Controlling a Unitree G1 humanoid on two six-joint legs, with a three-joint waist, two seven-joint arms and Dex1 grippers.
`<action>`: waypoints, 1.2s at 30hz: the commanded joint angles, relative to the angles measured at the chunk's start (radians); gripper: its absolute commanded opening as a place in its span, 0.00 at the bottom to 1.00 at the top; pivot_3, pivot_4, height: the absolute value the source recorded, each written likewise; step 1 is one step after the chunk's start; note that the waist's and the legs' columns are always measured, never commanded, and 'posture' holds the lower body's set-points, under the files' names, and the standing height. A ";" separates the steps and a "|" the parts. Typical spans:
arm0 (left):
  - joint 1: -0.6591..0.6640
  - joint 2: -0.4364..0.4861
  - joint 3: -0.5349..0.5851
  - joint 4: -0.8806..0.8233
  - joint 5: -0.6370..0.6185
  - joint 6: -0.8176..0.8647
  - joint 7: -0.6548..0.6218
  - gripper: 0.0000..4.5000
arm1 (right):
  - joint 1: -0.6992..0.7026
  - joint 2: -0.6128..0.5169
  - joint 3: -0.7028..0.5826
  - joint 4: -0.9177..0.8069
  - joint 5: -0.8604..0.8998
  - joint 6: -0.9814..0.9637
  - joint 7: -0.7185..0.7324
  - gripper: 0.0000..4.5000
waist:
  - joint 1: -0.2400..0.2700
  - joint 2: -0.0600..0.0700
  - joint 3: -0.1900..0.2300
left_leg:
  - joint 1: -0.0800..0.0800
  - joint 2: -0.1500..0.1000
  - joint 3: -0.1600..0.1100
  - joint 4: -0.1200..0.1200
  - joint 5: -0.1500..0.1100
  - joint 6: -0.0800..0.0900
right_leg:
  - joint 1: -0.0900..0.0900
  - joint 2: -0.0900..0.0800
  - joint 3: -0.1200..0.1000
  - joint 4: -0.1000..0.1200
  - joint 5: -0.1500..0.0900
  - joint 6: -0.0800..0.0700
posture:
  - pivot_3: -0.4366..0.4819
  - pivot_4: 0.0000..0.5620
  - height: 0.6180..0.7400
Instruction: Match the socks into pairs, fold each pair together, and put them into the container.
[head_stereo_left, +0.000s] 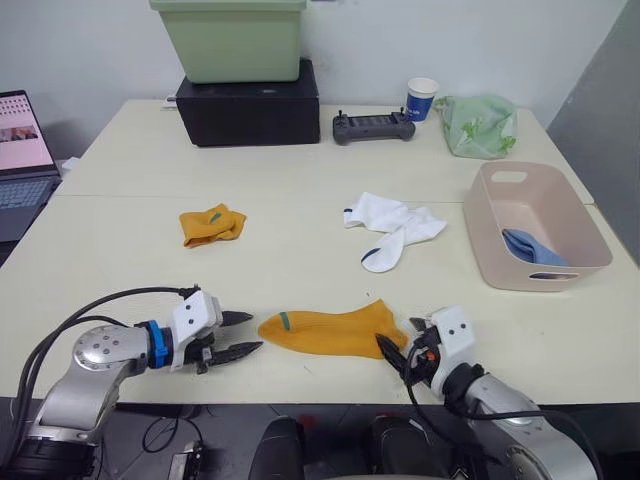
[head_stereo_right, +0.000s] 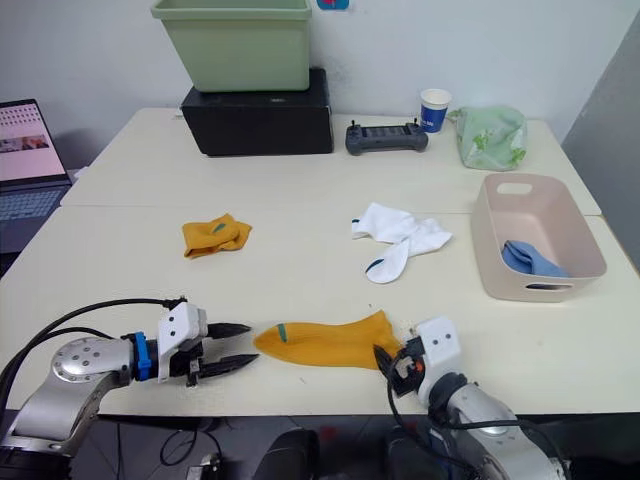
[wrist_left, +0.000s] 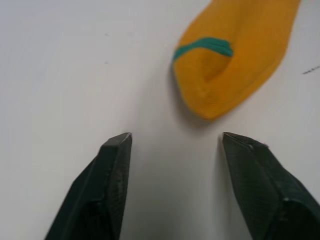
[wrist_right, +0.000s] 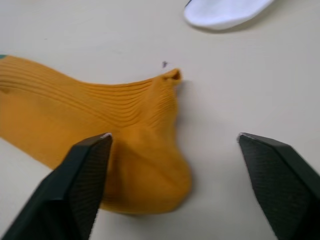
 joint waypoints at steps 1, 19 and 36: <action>-0.062 -0.003 0.048 -0.027 -0.055 -0.072 -0.036 0.74 | -0.019 -0.035 -0.055 -0.087 0.050 -0.041 0.050 1.00 | 0.001 0.000 0.000 | 0.000 0.000 0.000 0.000 0.000 0.000 | 0.000 0.000 0.000 0.000 0.000 0.000 | 0.48 0.27 0.96; -0.170 -0.088 -0.237 0.037 0.157 -0.124 -0.027 0.74 | -0.069 -0.233 0.063 0.072 -0.088 -0.117 0.136 1.00 | 0.007 0.000 0.000 | 0.000 -0.004 0.001 0.000 0.000 0.000 | 0.000 0.001 0.000 -0.001 0.001 -0.002 | 0.48 0.27 0.96; -0.109 -0.032 -0.127 -0.090 -0.036 0.039 -0.075 0.74 | -0.104 -0.257 -0.103 0.053 -0.102 -0.186 0.151 1.00 | 0.007 -0.001 0.000 | 0.000 -0.004 0.001 0.000 0.000 0.000 | 0.001 0.001 0.000 -0.001 0.001 -0.002 | 0.48 0.27 0.96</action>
